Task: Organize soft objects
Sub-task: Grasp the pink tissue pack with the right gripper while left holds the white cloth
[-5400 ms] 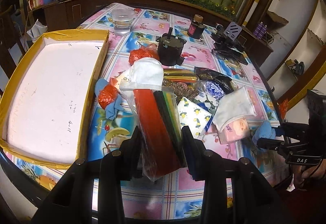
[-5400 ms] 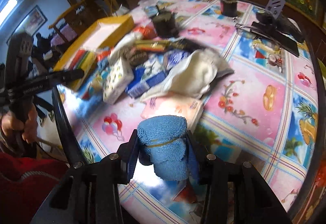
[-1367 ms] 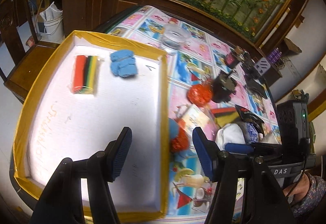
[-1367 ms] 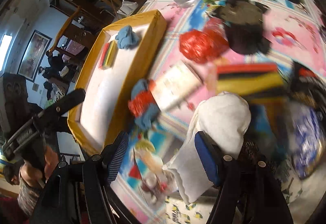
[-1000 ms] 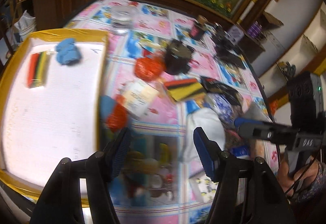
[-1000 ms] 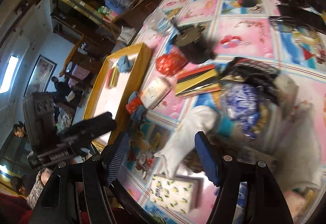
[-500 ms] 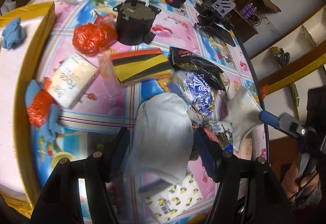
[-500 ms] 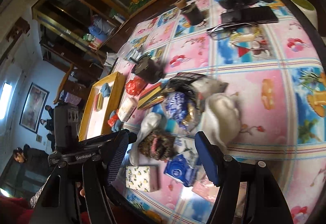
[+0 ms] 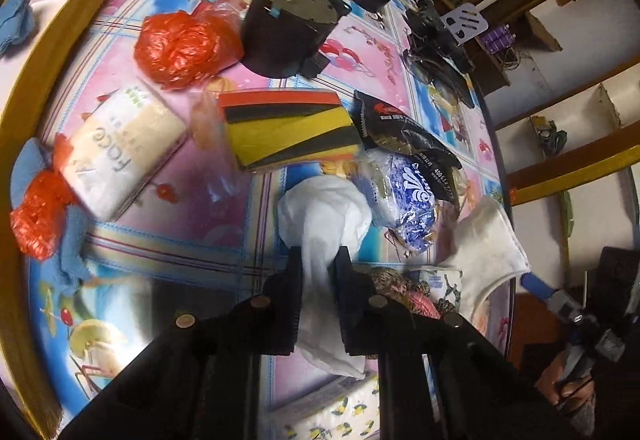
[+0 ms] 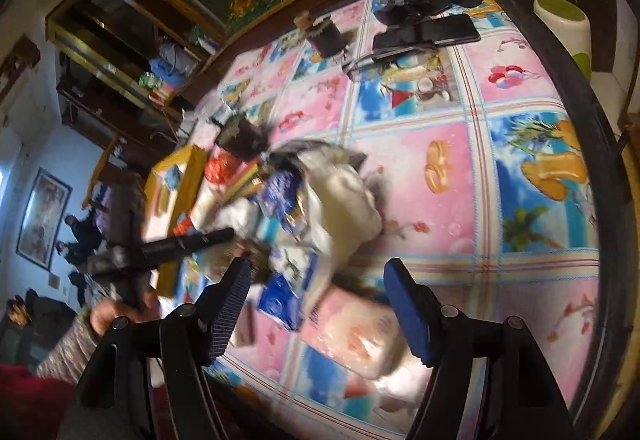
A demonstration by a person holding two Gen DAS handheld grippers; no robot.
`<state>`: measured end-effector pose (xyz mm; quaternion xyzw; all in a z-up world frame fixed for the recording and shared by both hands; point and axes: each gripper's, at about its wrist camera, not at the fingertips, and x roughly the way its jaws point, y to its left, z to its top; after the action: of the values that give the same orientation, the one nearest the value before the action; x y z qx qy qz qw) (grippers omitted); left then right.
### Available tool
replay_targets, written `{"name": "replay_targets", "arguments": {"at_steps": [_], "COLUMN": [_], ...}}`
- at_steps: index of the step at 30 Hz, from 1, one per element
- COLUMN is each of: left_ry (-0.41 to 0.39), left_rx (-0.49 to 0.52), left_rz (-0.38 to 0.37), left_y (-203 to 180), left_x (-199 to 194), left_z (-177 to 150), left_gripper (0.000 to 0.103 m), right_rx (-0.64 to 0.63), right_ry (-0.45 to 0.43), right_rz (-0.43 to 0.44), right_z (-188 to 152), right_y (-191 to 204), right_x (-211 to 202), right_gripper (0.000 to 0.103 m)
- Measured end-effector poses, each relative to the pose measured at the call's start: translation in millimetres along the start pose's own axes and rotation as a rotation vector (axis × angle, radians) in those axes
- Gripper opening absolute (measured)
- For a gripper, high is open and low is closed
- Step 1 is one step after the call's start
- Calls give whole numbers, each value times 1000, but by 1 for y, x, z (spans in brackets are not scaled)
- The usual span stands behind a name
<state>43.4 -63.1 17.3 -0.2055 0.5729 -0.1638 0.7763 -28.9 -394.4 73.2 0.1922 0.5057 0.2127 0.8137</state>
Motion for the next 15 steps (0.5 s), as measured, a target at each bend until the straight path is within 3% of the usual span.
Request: {"name": "replay_targets", "arguments": {"at_steps": [8, 11, 15], "left_ry": [-25, -24, -25], "left_rx": [-13, -16, -21], "left_rz": [7, 11, 17], "left_y": [12, 12, 14], "left_x": [-16, -16, -18], "left_z": [-11, -16, -21], "left_gripper": [15, 15, 15], "right_rx": [-119, -151, -194], "right_ry": [116, 136, 225], "right_rz": [-54, -43, -24], "right_z": [-14, -10, -18], "right_y": [-10, -10, -6], "right_x": [34, 44, 63], "right_gripper": [74, 76, 81]}}
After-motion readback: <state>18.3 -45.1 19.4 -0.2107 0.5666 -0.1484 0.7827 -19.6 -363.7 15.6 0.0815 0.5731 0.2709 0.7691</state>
